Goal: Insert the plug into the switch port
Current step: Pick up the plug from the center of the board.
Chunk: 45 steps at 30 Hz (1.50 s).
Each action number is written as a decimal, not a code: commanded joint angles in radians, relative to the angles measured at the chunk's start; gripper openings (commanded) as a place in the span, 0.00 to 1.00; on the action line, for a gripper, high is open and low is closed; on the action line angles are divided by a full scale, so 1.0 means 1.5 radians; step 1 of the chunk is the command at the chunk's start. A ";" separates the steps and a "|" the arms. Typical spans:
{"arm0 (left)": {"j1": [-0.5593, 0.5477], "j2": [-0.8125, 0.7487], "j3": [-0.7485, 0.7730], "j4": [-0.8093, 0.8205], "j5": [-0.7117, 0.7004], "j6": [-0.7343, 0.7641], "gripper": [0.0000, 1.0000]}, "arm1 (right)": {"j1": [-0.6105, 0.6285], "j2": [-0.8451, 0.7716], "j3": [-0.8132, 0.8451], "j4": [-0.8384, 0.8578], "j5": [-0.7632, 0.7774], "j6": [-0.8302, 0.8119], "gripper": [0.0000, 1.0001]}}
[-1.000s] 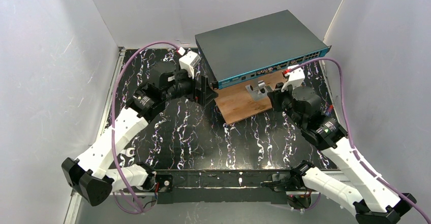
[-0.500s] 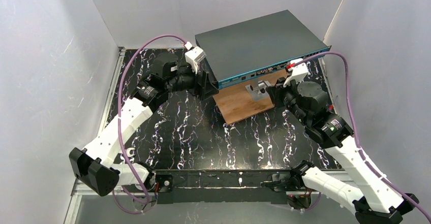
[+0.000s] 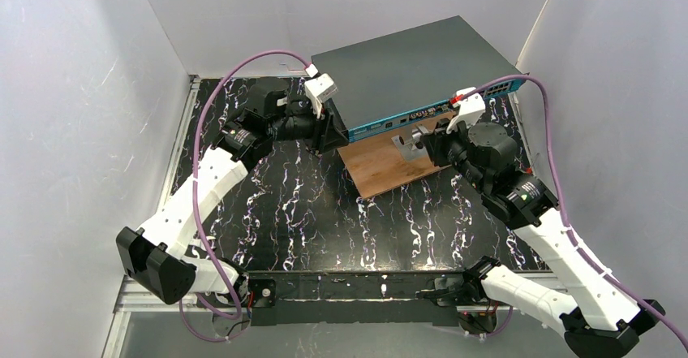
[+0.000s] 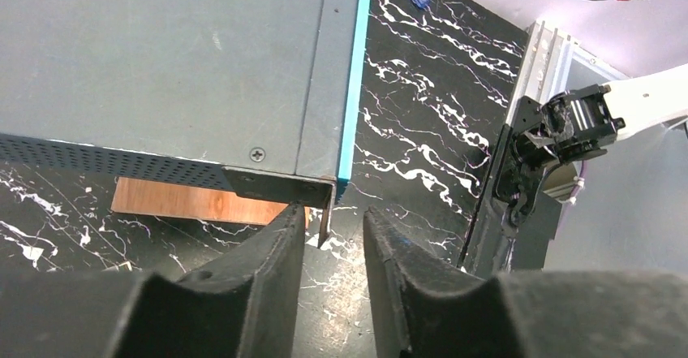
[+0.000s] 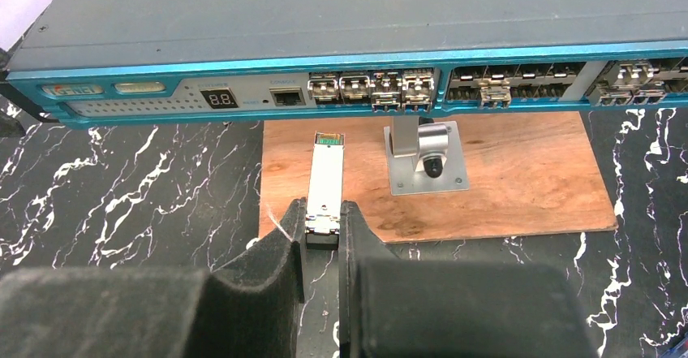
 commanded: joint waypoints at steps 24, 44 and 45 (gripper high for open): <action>0.003 0.009 0.038 -0.050 0.091 0.109 0.00 | -0.002 0.018 0.001 0.088 0.042 -0.008 0.01; 0.003 0.024 0.035 -0.045 0.099 0.090 0.00 | -0.002 -0.004 -0.037 0.086 -0.006 -0.028 0.01; 0.003 0.024 0.034 -0.045 0.099 0.089 0.00 | -0.002 -0.002 -0.036 0.082 -0.004 -0.031 0.01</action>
